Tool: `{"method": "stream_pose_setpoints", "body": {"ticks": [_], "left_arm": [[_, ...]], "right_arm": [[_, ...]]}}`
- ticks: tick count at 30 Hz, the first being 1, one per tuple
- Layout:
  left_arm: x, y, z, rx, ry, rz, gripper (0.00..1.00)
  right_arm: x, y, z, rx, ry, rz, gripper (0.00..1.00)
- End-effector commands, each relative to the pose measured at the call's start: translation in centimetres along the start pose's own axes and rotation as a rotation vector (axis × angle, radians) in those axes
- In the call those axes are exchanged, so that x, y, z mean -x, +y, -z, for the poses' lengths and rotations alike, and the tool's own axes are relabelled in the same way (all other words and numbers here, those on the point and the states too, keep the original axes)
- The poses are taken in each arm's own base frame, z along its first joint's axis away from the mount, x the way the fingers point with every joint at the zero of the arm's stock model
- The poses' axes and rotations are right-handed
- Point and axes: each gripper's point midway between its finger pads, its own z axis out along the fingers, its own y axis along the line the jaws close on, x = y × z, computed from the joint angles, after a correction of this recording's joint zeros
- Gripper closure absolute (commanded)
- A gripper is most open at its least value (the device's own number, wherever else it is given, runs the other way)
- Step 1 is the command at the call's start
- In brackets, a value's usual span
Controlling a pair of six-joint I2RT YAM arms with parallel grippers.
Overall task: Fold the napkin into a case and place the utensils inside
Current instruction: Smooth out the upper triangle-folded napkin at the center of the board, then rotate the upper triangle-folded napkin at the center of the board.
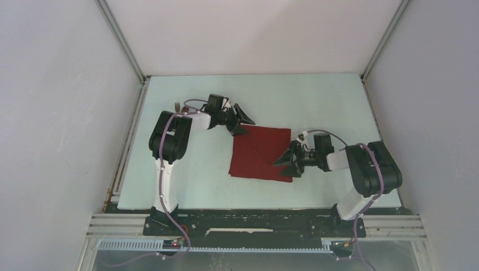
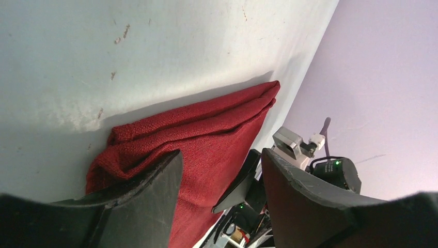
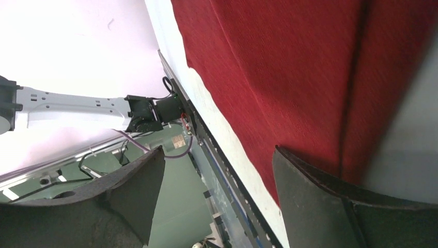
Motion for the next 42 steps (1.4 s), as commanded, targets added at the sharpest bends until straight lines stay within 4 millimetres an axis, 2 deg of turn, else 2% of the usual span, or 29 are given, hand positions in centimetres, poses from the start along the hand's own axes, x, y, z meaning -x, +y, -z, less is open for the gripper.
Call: {"method": "stream_pose_setpoints", "body": {"ticks": [1,3,7,10,12,15,17,20,25,28,33,37,42], "left_arm": [[2.2,2.1,-0.3,0.065,-0.069,0.004,0.33],[2.2,1.8,-0.2,0.063,-0.069,-0.002,0.33],[2.3,-0.6,0.5,0.034,-0.068,-0.035,0.32],[1.9,-4.6,1.7,-0.031,-0.058,-0.078,0.32],[1.4,-7.6,2.9,-0.078,-0.058,-0.118,0.3],[0.5,-11.2,5.3,-0.129,-0.069,-0.189,0.25],[-0.4,-12.6,7.4,-0.124,-0.081,-0.244,0.22],[-1.8,-12.4,9.8,-0.064,-0.1,-0.325,0.22],[-4.8,-11.0,13.7,0.007,-0.132,-0.414,0.21],[-6.3,-9.7,15.0,0.033,-0.133,-0.432,0.21],[-8.2,-7.8,16.0,0.054,-0.131,-0.432,0.21],[-8.8,-7.3,16.5,0.056,-0.136,-0.439,0.21],[-8.9,-7.1,16.6,0.057,-0.134,-0.442,0.21]], "right_arm": [[-1.5,-1.6,1.8,-0.046,-0.053,-0.085,0.15],[-2.3,-1.6,2.6,-0.045,-0.072,-0.118,0.15],[-3.7,-1.2,4.3,-0.153,-0.099,-0.127,0.15],[-4.4,-2.0,6.4,-0.321,-0.164,-0.135,0.14],[-5.1,-2.2,7.3,-0.368,-0.192,-0.165,0.13],[-5.4,-2.2,7.3,-0.374,-0.22,-0.215,0.14],[-5.1,-2.0,6.8,-0.342,-0.244,-0.234,0.15],[-4.5,-2.2,6.3,-0.325,-0.282,-0.28,0.18],[-3.3,-2.6,5.2,-0.282,-0.35,-0.307,0.27],[-2.6,-2.9,4.7,-0.286,-0.372,-0.313,0.33],[-2.3,-4.2,3.9,-0.332,-0.376,-0.317,0.4],[-2.5,-4.8,3.2,-0.341,-0.359,-0.319,0.48],[-2.3,-5.5,3.1,-0.369,-0.372,-0.317,0.53]]}}
